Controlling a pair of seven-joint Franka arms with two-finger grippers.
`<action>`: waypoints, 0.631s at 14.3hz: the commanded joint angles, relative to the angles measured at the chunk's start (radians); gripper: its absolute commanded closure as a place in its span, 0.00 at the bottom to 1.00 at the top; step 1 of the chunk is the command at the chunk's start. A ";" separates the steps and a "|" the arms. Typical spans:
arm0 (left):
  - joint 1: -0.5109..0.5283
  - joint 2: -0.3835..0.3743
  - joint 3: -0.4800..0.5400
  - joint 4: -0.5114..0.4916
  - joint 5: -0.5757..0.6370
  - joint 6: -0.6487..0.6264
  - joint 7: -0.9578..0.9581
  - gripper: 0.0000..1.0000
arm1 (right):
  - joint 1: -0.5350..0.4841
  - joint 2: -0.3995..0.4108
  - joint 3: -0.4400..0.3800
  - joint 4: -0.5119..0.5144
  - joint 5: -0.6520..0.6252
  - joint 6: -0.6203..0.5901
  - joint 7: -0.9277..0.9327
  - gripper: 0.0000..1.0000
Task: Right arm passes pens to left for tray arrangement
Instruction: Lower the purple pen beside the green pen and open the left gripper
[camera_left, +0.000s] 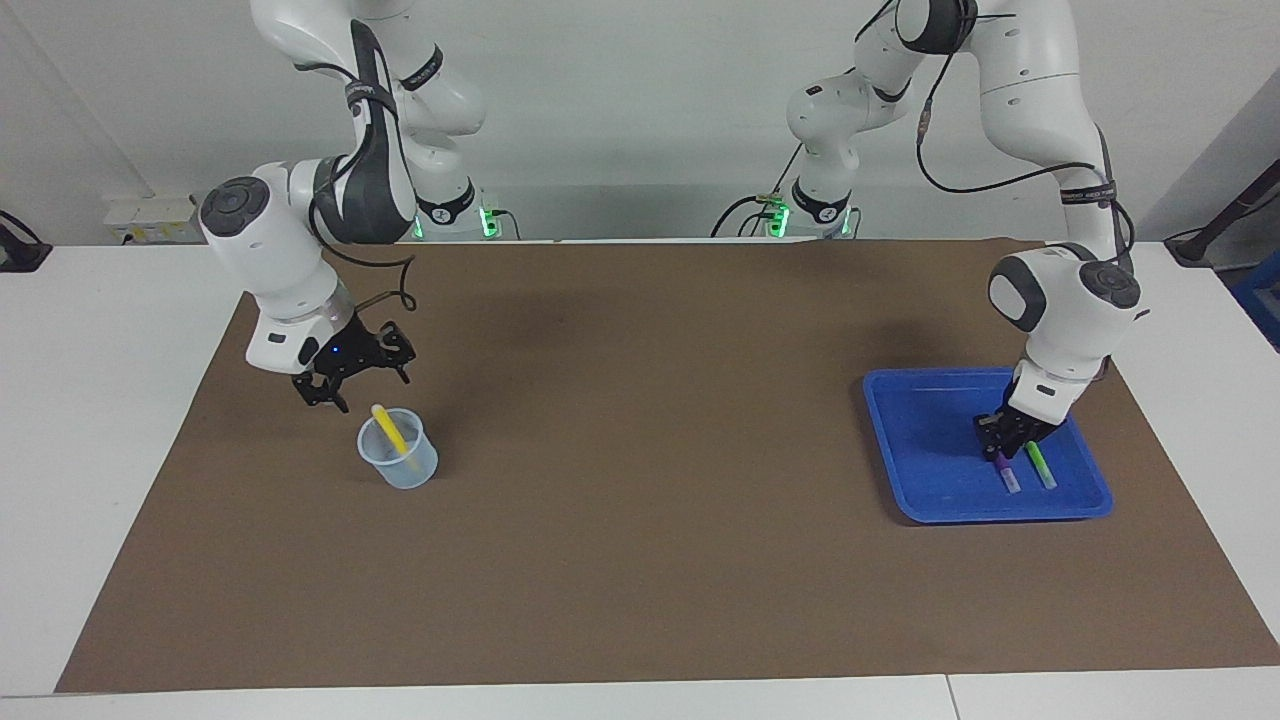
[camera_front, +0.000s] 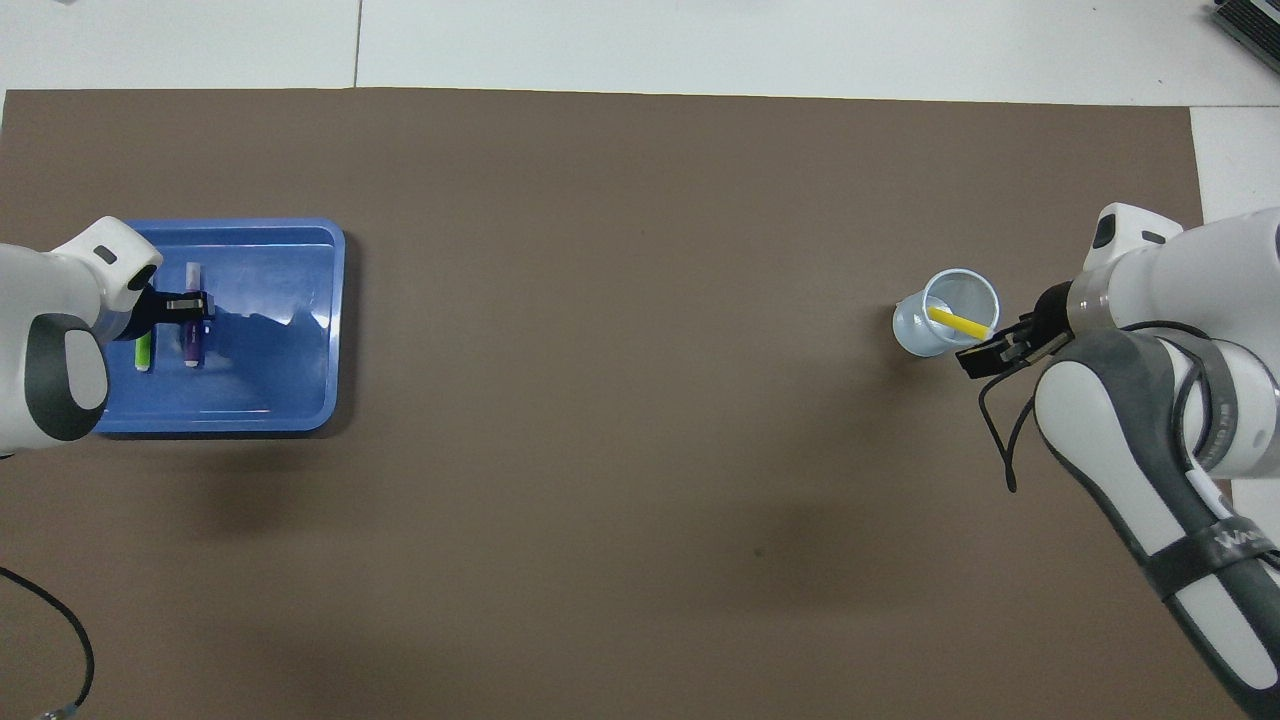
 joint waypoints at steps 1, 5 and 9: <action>0.009 0.005 -0.010 -0.008 0.019 -0.013 -0.003 0.45 | -0.001 -0.004 0.006 -0.017 -0.040 0.027 0.031 0.35; 0.006 -0.016 -0.012 0.064 0.019 -0.161 -0.003 0.45 | -0.001 -0.006 0.006 -0.038 -0.075 0.041 0.025 0.39; -0.003 -0.046 -0.012 0.177 0.012 -0.366 -0.006 0.45 | -0.001 -0.013 0.006 -0.081 -0.078 0.084 0.019 0.44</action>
